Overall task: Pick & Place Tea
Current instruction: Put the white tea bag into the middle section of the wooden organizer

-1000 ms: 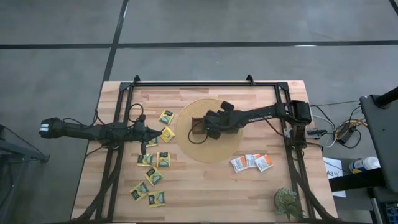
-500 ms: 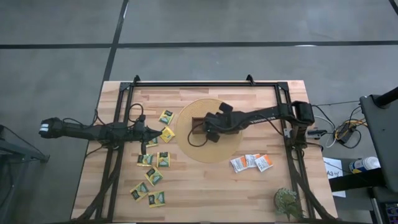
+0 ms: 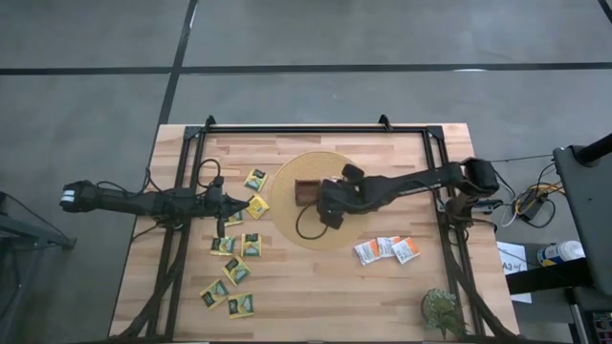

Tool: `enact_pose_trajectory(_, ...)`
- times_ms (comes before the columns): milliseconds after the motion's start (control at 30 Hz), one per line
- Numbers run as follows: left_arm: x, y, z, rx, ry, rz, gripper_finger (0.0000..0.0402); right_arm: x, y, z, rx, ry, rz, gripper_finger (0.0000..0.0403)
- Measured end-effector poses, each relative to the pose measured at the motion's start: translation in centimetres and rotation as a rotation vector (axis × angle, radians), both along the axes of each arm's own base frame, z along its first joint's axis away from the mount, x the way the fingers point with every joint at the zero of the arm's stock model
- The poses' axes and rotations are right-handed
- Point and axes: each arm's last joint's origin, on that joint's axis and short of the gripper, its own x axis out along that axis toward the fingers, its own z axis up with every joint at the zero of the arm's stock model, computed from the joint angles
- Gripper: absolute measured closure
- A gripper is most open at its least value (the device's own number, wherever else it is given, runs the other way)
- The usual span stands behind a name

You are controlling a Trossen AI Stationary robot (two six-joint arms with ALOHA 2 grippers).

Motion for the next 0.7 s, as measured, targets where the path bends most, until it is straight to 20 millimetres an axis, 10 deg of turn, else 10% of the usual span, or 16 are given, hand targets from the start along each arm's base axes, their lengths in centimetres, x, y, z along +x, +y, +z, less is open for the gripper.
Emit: enact_pose_trajectory(700,0.0,0.0,0.0,0.000,0.002,0.000,0.0402,-1.8,4.5,1.5,0.149,-0.080,-0.044,0.0335)
